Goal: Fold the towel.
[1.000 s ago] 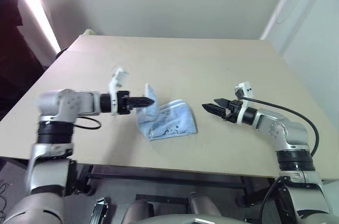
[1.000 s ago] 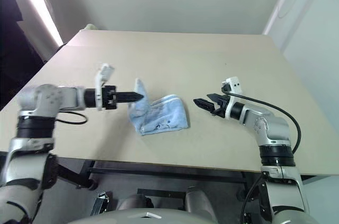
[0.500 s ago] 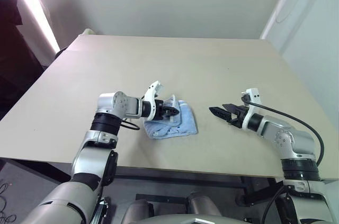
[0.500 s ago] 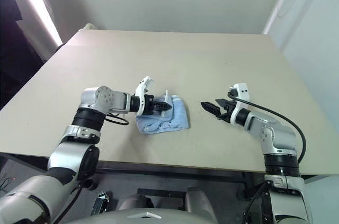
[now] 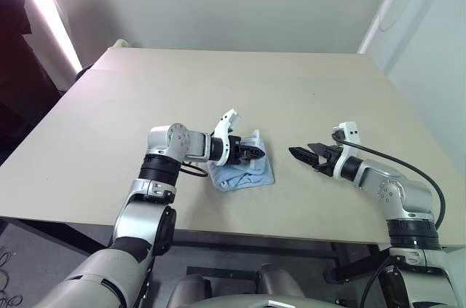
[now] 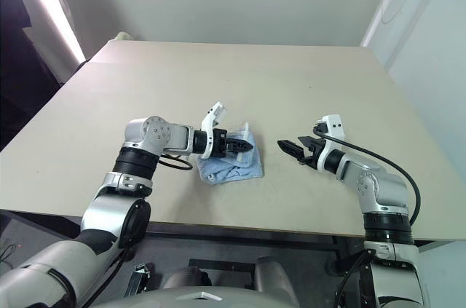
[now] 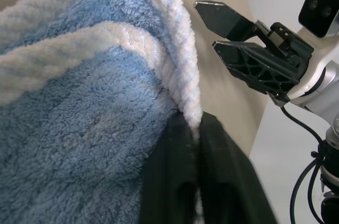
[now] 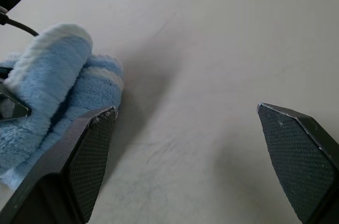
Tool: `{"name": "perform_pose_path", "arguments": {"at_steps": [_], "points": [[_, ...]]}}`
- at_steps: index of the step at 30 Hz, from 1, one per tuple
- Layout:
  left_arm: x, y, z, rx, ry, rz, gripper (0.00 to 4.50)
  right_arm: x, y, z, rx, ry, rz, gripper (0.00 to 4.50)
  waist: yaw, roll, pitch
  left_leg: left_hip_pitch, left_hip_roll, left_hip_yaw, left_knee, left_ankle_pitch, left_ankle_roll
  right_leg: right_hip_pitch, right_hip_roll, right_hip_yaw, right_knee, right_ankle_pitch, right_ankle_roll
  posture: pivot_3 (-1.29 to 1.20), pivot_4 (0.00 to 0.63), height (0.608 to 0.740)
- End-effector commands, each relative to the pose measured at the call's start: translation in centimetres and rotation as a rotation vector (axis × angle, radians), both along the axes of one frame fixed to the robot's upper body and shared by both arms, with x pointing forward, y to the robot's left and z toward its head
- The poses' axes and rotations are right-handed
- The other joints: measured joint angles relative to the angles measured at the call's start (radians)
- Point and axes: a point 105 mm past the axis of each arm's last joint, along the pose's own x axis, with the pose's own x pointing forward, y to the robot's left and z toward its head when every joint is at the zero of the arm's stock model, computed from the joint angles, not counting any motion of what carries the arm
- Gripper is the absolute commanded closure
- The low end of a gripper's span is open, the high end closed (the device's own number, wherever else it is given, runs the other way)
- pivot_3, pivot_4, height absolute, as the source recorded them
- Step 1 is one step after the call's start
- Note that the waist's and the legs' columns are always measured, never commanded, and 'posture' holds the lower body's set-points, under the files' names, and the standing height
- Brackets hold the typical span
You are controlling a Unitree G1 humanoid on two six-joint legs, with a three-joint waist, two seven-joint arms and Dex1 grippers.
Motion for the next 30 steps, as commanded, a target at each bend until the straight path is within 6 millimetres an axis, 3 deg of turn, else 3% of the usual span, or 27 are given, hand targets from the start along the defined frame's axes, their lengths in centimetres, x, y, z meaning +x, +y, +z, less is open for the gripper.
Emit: {"name": "perform_pose_path", "arguments": {"at_steps": [1, 4, 6, 8, 10, 12, 18, 22, 30], "points": [[-0.2, -0.5, 0.8, -0.043, -0.037, -0.031, 2.75, 0.8, -0.2, 1.6, -0.012, -0.06, -0.004, 0.0, -0.001, 0.0, 0.0, 0.0, 0.0, 0.0, 0.0, 0.0, 0.0, 0.0, 0.0, 0.0, 0.0, 0.0, 0.0, 0.0, 0.0, 0.716], [-0.8, -0.3, 1.6, -0.074, -0.066, -0.073, 1.7, 1.0, 0.0, 1.7, -0.013, -0.064, 0.0, 0.0, -0.001, 0.0, 0.0, 0.0, 0.0, 0.0, 0.0, 0.0, 0.0, 0.0, 0.0, 0.0, 0.0, 0.0, 0.0, 0.0, 0.0, 0.716], [-0.8, 0.6, 2.6, -0.064, -0.186, -0.084, 0.97, 1.0, 0.1, 1.8, -0.011, -0.069, 0.003, 0.0, -0.004, 0.0, 0.0, 0.0, 0.0, 0.0, 0.0, 0.0, 0.0, -0.001, 0.0, 0.0, 0.0, 0.0, 0.0, 0.0, 0.0, 0.716], [-0.7, 1.2, 3.3, -0.04, -0.309, -0.093, 0.97, 1.1, 0.1, 1.8, -0.008, -0.072, 0.004, 0.0, -0.004, 0.0, 0.0, 0.0, 0.0, 0.0, 0.0, 0.0, 0.0, -0.001, 0.0, 0.0, 0.001, 0.0, 0.0, 0.0, 0.0, 0.716], [-0.6, 2.4, 5.3, -0.039, -0.572, -0.078, 0.97, 1.1, 0.3, 1.8, -0.004, -0.075, 0.008, 0.0, -0.003, 0.001, 0.0, 0.0, 0.001, 0.0, 0.0, 0.0, 0.0, -0.001, 0.0, 0.0, 0.001, 0.0, 0.0, 0.0, 0.0, 0.716], [-1.0, 3.1, 6.6, -0.055, -0.715, -0.071, 0.97, 1.2, 0.4, 1.7, -0.003, -0.077, 0.011, 0.0, 0.0, 0.001, 0.0, 0.0, 0.001, 0.001, 0.0, 0.0, 0.0, -0.001, 0.0, 0.001, 0.0, 0.0, 0.0, 0.0, 0.0, 0.716], [-0.6, 5.9, 7.6, -0.031, -0.876, 0.015, 0.97, 1.5, 0.9, 1.9, -0.003, -0.092, 0.02, 0.0, 0.015, 0.001, 0.0, 0.0, 0.001, 0.001, 0.001, 0.0, 0.0, 0.0, -0.001, 0.001, 0.0, 0.0, -0.001, 0.0, 0.0, 0.716], [0.0, 6.7, 2.0, 0.182, -0.966, -0.043, 0.97, 1.7, 1.1, 1.8, -0.019, -0.104, 0.025, 0.0, 0.022, 0.002, 0.0, 0.002, 0.0, 0.002, 0.001, 0.0, 0.0, 0.001, 0.0, 0.001, 0.0, 0.0, -0.001, 0.0, 0.0, 0.716], [0.3, 2.6, -1.7, 0.073, -0.898, -0.062, 0.97, 2.1, 0.8, 2.4, -0.028, -0.131, 0.016, 0.0, 0.028, 0.001, 0.0, -0.003, 0.0, 0.001, 0.003, 0.0, 0.0, 0.001, -0.001, 0.0, -0.004, 0.0, 0.0, 0.0, 0.0, 0.716]]}}
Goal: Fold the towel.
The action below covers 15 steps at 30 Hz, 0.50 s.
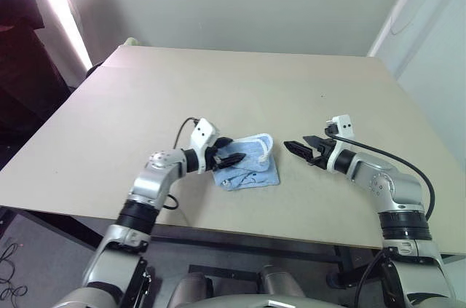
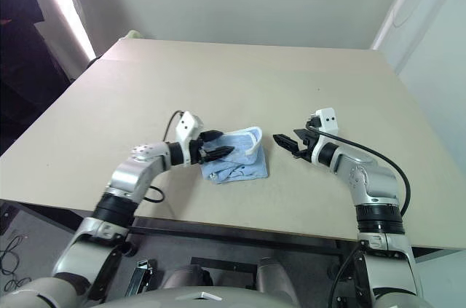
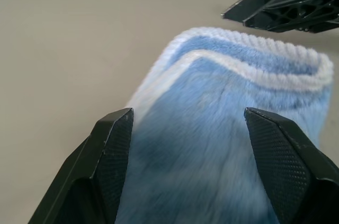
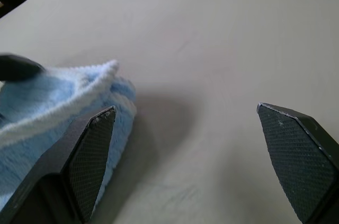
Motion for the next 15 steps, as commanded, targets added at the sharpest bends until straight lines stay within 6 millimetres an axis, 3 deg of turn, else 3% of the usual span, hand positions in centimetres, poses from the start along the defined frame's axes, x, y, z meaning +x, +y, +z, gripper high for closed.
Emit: {"name": "perform_pose_path", "arguments": {"at_steps": [1, 7, 11, 15], "points": [[0.0, -1.6, 0.1, -0.014, -0.037, -0.051, 0.97, 0.6, -0.2, 1.7, -0.001, -0.064, -0.003, 0.0, -0.004, 0.0, 0.0, -0.001, 0.0, 0.0, 0.0, 0.0, 0.0, 0.0, 0.0, 0.0, -0.001, 0.0, 0.0, 0.0, 0.0, 0.716], [-0.5, -2.2, -1.9, 0.038, -0.014, -0.093, 0.97, 0.6, -0.6, 2.2, -0.011, -0.078, -0.011, 0.0, -0.004, 0.001, -0.001, -0.003, 0.0, 0.0, -0.001, 0.0, 0.001, -0.003, 0.001, -0.001, -0.001, 0.0, 0.001, 0.0, 0.0, 0.716], [-0.7, -2.0, -4.7, 0.129, -0.001, -0.09, 0.97, 0.5, -0.7, 2.2, -0.015, -0.081, -0.012, 0.0, -0.003, 0.002, -0.002, -0.002, 0.0, -0.001, -0.001, 0.0, 0.001, -0.001, 0.0, -0.001, -0.001, 0.0, 0.001, 0.0, 0.0, 0.716], [-1.3, -2.4, -6.1, 0.165, 0.0, -0.116, 0.97, 0.6, -0.6, 2.4, -0.02, -0.085, -0.007, 0.0, 0.001, 0.004, -0.005, 0.002, 0.0, 0.0, -0.001, 0.0, 0.001, 0.003, 0.0, -0.001, -0.002, 0.0, 0.001, 0.0, 0.0, 0.716]]}}
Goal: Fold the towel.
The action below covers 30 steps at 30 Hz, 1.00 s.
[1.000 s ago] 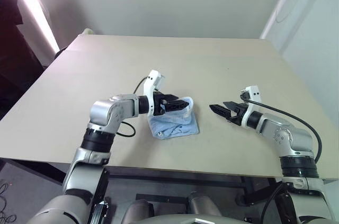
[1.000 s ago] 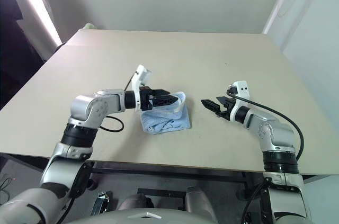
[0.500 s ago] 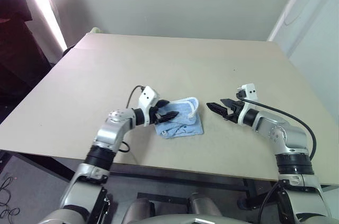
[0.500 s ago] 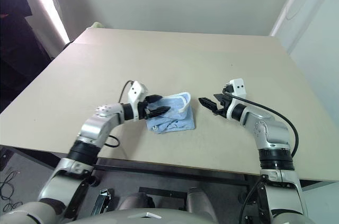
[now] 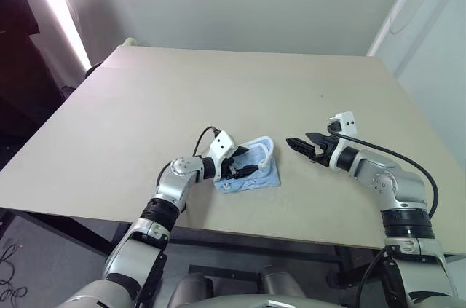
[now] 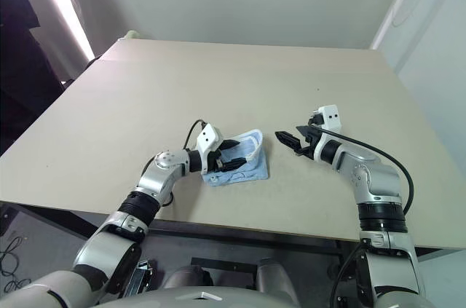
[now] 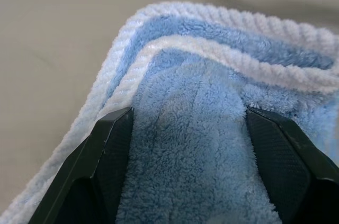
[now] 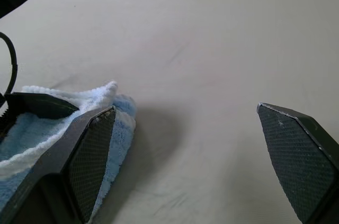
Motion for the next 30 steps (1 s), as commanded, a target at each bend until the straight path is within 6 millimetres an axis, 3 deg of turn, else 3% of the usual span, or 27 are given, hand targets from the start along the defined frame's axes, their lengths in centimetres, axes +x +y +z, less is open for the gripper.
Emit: {"name": "perform_pose_path", "arguments": {"at_steps": [1, 4, 8, 16, 21, 25, 30], "points": [[-1.1, -0.4, -2.5, 0.059, 0.053, -0.029, 0.97, 0.5, -0.1, 2.1, -0.009, -0.079, 0.003, 0.0, 0.002, 0.001, 0.0, 0.002, 0.0, 0.0, 0.0, 0.0, 0.0, 0.002, 0.0, 0.0, 0.0, 0.0, 0.0, 0.0, 0.0, 0.716], [-1.0, -0.8, -1.3, -0.008, 0.053, -0.045, 0.97, 0.5, -0.1, 2.2, -0.012, -0.08, 0.014, 0.0, 0.002, 0.001, -0.001, 0.01, 0.0, 0.0, 0.0, 0.0, 0.0, 0.009, 0.0, 0.0, -0.001, -0.001, -0.001, 0.0, 0.0, 0.716], [-0.7, -0.6, 1.8, -0.112, 0.03, -0.078, 0.97, 0.3, 0.4, 2.7, 0.032, -0.052, 0.05, 0.0, -0.004, 0.001, 0.0, 0.009, 0.001, 0.0, 0.0, 0.0, 0.0, 0.009, 0.0, 0.001, -0.004, -0.001, -0.001, 0.0, 0.0, 0.716], [-1.4, 1.6, 6.3, -0.163, -0.048, -0.106, 0.97, -1.1, 3.2, 4.3, 0.223, 0.061, 0.196, 0.0, -0.006, 0.001, 0.0, -0.001, 0.003, -0.001, -0.002, -0.001, 0.002, 0.0, 0.001, 0.001, -0.004, 0.001, 0.001, 0.0, 0.0, 0.716], [-2.6, 5.2, 9.1, -0.167, -0.091, -0.069, 0.97, -1.3, 4.7, 2.9, 0.321, 0.36, 0.237, 0.0, -0.01, 0.002, 0.0, -0.006, 0.006, -0.001, -0.001, -0.001, 0.002, -0.007, 0.001, 0.001, -0.002, 0.001, 0.0, 0.0, 0.0, 0.716], [-2.9, 8.0, 9.1, -0.12, -0.091, 0.019, 0.97, -1.2, 5.8, 1.0, 0.235, 0.447, 0.249, 0.0, -0.005, 0.002, -0.001, -0.006, 0.005, -0.002, -0.001, -0.001, 0.002, -0.007, 0.001, 0.0, -0.002, 0.001, 0.0, 0.0, 0.0, 0.716], [-3.5, 9.7, 9.3, -0.107, -0.083, 0.079, 0.97, -1.7, 6.4, -0.7, 0.218, 0.572, 0.265, 0.0, -0.007, 0.002, -0.001, -0.008, 0.004, -0.001, -0.001, -0.001, 0.002, -0.007, -0.001, 0.0, -0.004, 0.001, 0.001, 0.0, 0.0, 0.716]]}}
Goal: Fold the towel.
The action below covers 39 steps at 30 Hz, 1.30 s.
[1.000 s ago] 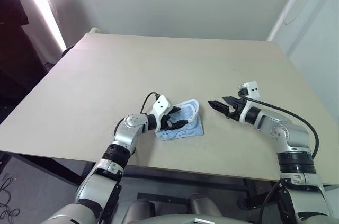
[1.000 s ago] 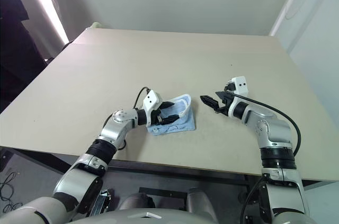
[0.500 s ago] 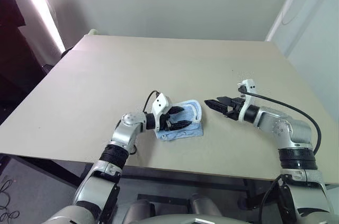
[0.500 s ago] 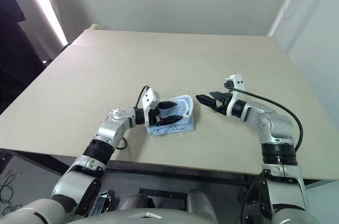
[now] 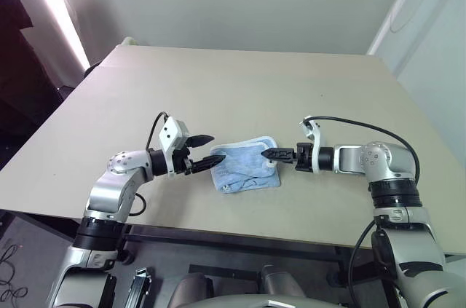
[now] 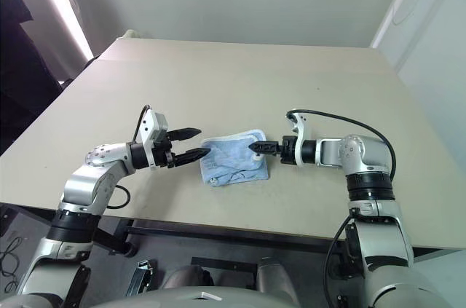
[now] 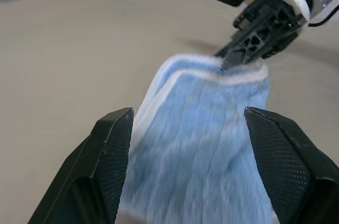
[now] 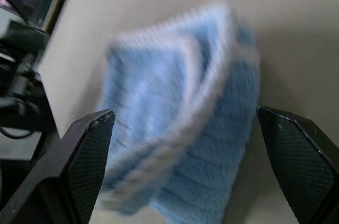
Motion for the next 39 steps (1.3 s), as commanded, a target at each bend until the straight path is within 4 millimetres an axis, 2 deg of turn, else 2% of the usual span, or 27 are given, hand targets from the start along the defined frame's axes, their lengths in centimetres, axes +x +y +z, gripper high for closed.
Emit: {"name": "perform_pose_path", "arguments": {"at_steps": [1, 9, 15, 22, 26, 30, 32, 35, 39], "points": [[-0.3, 0.6, 2.0, -0.02, -0.053, 0.026, 0.97, 0.1, 0.5, 0.3, 0.001, 0.033, 0.031, 0.0, 0.0, 0.0, 0.0, 0.0, 0.0, 0.0, 0.0, 0.0, 0.0, 0.0, 0.0, 0.0, 0.0, 0.0, 0.0, 0.0, 0.0, 0.716], [-0.8, 0.6, 1.2, -0.016, -0.028, 0.055, 0.97, -1.0, 0.5, -1.4, -0.024, 0.139, 0.064, 0.0, 0.0, 0.0, 0.0, 0.001, 0.0, 0.0, 0.0, 0.0, 0.0, 0.0, 0.002, -0.001, 0.001, 0.0, 0.0, 0.0, 0.0, 0.716], [-1.2, 0.3, 0.8, -0.007, -0.01, 0.047, 0.97, -2.5, 3.0, -1.9, 0.065, 0.237, 0.136, 0.0, -0.004, -0.001, -0.002, 0.001, 0.0, 0.0, 0.0, 0.0, 0.0, 0.001, 0.002, -0.001, 0.001, 0.0, 0.0, 0.0, 0.0, 0.716], [-1.1, 0.2, 0.7, 0.001, -0.009, 0.044, 0.97, -4.0, 4.9, -2.8, 0.105, 0.329, 0.182, 0.0, -0.027, -0.001, -0.004, 0.003, 0.001, -0.001, 0.0, 0.0, 0.0, 0.001, 0.004, -0.001, 0.002, 0.0, 0.0, 0.0, 0.0, 0.716], [-1.1, 0.0, 0.6, 0.0, -0.012, 0.044, 0.97, -3.8, 5.7, -3.5, 0.117, 0.357, 0.154, 0.0, -0.034, -0.002, -0.006, 0.005, 0.001, 0.0, -0.001, 0.0, 0.0, 0.003, 0.004, -0.001, 0.002, 0.001, -0.001, 0.0, 0.0, 0.716], [-1.1, 0.0, 0.7, 0.002, -0.018, 0.045, 0.97, -2.3, 6.1, -3.4, 0.151, 0.366, 0.08, 0.0, -0.058, -0.003, -0.006, 0.012, 0.003, 0.0, -0.001, 0.0, 0.0, 0.008, 0.007, 0.0, 0.002, 0.002, -0.003, 0.0, 0.0, 0.716], [-1.0, 0.1, 0.7, 0.007, -0.023, 0.051, 0.97, -2.2, 6.2, -3.6, 0.145, 0.374, 0.068, 0.0, -0.067, -0.002, -0.006, 0.019, 0.005, 0.0, -0.001, 0.0, 0.0, 0.014, 0.01, 0.002, 0.002, 0.002, -0.004, 0.0, 0.0, 0.716], [-0.8, 0.3, 0.8, 0.01, -0.029, 0.059, 0.97, -2.5, 6.4, -3.8, 0.133, 0.384, 0.082, 0.0, -0.074, -0.002, -0.006, 0.02, 0.008, -0.001, -0.001, 0.0, 0.0, 0.014, 0.014, 0.002, 0.002, 0.003, -0.006, 0.0, 0.0, 0.716], [-0.6, 0.5, 0.9, 0.012, -0.034, 0.066, 0.92, -2.8, 6.9, -4.0, 0.128, 0.387, 0.101, 0.92, -0.08, -0.002, -0.006, 0.019, 0.012, -0.001, -0.001, 0.0, 0.0, 0.013, 0.018, 0.002, 0.002, 0.003, -0.008, 0.0, 0.0, 0.716]]}}
